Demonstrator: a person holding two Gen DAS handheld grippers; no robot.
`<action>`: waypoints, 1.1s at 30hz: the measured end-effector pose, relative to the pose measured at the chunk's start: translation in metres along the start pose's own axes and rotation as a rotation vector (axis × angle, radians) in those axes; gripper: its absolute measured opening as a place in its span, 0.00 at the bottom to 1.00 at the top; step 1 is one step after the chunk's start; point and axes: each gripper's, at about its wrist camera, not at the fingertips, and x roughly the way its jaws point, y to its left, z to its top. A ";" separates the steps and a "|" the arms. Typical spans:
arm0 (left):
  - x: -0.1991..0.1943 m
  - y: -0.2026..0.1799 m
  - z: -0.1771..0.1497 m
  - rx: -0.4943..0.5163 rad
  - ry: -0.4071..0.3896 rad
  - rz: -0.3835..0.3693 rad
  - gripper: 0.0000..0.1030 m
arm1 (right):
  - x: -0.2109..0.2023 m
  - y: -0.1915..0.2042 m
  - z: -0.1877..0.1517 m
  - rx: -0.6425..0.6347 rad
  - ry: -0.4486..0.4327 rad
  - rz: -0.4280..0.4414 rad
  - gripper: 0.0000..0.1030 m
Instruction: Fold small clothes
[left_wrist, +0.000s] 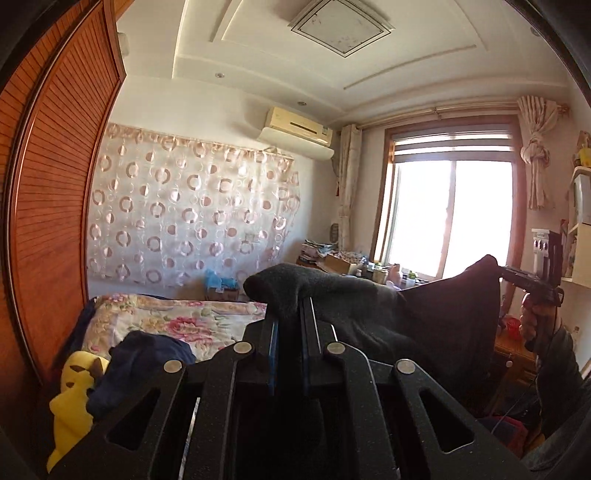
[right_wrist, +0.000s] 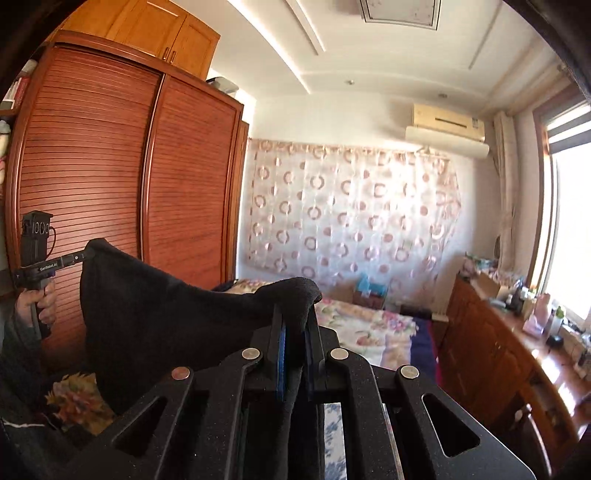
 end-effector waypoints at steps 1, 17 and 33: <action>0.005 0.001 0.001 0.009 0.004 0.015 0.10 | 0.004 -0.002 -0.001 0.000 0.001 -0.003 0.07; 0.219 0.098 -0.087 -0.041 0.283 0.235 0.45 | 0.351 -0.044 -0.124 0.142 0.452 -0.315 0.34; 0.186 0.056 -0.140 0.034 0.435 0.213 0.77 | 0.317 -0.113 -0.181 0.237 0.556 -0.149 0.40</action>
